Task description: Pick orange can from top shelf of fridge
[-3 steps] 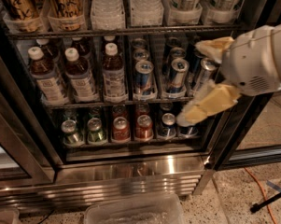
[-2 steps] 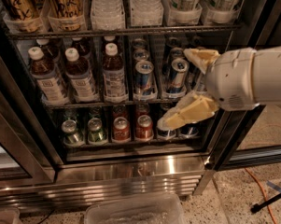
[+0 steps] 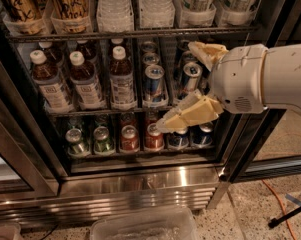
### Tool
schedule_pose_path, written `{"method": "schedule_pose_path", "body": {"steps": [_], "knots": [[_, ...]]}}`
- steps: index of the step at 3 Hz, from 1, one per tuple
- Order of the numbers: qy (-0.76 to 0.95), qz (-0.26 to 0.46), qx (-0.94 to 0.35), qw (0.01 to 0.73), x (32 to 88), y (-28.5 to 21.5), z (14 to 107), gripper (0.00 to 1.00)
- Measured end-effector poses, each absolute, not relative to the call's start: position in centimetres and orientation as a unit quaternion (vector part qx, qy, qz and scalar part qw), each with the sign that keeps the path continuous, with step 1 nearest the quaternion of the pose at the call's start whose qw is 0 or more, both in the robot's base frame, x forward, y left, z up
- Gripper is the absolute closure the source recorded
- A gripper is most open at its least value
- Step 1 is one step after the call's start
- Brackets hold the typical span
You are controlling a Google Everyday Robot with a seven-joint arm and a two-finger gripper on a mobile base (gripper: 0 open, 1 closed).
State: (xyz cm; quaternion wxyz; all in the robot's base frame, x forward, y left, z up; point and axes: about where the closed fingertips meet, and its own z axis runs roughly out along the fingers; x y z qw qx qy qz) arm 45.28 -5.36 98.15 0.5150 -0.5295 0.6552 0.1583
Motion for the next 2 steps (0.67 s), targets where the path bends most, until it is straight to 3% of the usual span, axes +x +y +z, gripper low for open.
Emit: {"method": "schedule_pose_path", "body": {"steps": [2], "knots": [[0.618, 0.223, -0.488, 0.575, 45.2, -2.9, 98.7, 0.0]]}}
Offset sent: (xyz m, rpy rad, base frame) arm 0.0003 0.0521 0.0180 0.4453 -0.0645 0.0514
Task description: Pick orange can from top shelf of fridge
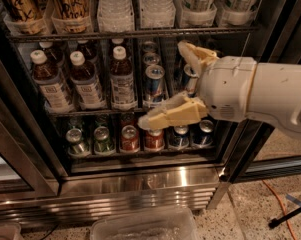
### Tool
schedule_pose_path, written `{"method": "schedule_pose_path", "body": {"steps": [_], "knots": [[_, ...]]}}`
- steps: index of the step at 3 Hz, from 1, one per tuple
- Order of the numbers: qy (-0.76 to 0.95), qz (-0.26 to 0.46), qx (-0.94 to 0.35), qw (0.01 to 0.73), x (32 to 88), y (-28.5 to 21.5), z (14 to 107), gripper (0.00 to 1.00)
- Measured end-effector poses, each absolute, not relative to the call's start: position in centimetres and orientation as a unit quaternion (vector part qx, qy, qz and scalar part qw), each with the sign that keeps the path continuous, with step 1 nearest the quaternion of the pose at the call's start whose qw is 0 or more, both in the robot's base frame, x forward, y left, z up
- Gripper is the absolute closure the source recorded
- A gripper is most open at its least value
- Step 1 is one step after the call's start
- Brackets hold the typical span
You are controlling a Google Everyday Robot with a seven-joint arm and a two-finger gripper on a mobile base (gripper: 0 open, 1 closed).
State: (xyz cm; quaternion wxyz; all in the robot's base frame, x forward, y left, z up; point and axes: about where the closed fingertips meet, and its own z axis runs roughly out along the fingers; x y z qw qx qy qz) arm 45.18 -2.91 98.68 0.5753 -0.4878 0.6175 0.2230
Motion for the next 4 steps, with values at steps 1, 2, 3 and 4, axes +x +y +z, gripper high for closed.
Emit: {"method": "schedule_pose_path", "body": {"steps": [1, 2, 3, 4], "knots": [[0.594, 0.266, -0.452, 0.61, 44.5, 0.2, 100.0, 0.0], [0.589, 0.293, -0.411, 0.631, 43.9, 4.1, 100.8, 0.0], [0.619, 0.298, -0.358, 0.632, 44.3, 7.3, 100.5, 0.0], [0.666, 0.281, -0.304, 0.62, 45.5, 8.5, 99.3, 0.0]]}}
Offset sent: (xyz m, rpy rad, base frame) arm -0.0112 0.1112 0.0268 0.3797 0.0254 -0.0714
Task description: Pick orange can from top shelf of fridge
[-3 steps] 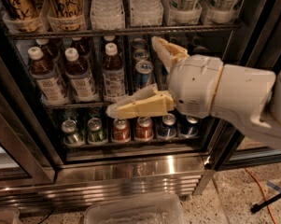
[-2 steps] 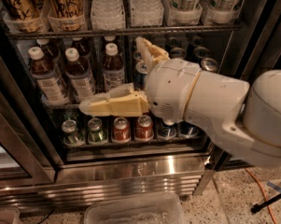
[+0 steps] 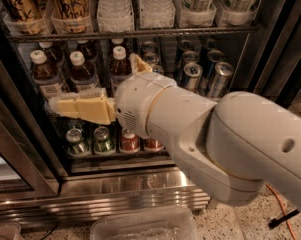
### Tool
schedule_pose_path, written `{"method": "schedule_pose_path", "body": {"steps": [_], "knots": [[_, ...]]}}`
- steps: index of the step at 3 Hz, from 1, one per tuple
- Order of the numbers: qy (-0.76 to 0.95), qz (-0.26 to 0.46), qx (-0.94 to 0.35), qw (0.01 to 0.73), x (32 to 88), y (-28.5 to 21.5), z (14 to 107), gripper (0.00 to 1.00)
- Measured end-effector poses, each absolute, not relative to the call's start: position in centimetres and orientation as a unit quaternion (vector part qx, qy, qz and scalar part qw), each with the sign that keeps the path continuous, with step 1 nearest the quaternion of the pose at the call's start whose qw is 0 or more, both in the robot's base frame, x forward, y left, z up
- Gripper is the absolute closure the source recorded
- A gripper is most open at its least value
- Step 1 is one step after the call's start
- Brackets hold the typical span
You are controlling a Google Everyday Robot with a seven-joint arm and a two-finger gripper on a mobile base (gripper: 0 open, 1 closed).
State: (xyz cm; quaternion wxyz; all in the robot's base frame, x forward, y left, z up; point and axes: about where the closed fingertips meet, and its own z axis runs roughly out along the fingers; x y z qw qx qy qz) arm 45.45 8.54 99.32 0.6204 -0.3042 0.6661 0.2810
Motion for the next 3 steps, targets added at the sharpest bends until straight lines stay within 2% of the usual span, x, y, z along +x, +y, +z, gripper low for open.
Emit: {"method": "schedule_pose_path", "body": {"steps": [1, 3], "knots": [[0.713, 0.251, -0.239, 0.609, 47.15, 7.94, 97.81, 0.0], [0.701, 0.223, -0.265, 0.624, 47.26, 8.61, 98.41, 0.0]]}}
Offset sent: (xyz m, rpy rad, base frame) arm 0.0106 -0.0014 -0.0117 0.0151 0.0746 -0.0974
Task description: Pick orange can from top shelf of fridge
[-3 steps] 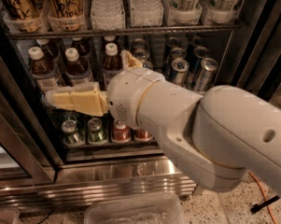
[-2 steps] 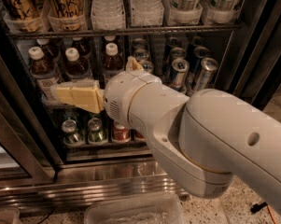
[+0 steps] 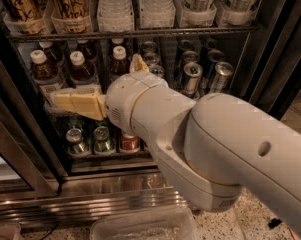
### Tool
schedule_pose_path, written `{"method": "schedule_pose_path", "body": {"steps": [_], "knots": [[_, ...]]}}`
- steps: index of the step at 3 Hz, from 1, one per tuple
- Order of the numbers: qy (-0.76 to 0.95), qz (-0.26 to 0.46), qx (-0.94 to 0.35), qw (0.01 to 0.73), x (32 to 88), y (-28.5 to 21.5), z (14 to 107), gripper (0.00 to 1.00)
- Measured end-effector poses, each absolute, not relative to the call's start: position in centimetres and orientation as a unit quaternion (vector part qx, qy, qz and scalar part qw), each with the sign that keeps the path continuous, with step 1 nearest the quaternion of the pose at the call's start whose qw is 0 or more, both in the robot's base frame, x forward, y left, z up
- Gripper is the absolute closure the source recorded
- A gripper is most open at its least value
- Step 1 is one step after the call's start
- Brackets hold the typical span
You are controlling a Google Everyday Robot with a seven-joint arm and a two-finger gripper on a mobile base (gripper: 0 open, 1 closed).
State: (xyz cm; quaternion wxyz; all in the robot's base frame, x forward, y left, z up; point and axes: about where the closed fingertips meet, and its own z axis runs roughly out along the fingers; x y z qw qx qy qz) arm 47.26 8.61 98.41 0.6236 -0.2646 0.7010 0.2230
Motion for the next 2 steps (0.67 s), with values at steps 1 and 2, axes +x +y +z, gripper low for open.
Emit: {"method": "schedule_pose_path", "body": {"steps": [1, 2], "knots": [[0.696, 0.198, -0.288, 0.628, 47.1, 10.5, 98.4, 0.0], [0.686, 0.196, -0.297, 0.634, 47.3, 12.2, 99.0, 0.0]]}}
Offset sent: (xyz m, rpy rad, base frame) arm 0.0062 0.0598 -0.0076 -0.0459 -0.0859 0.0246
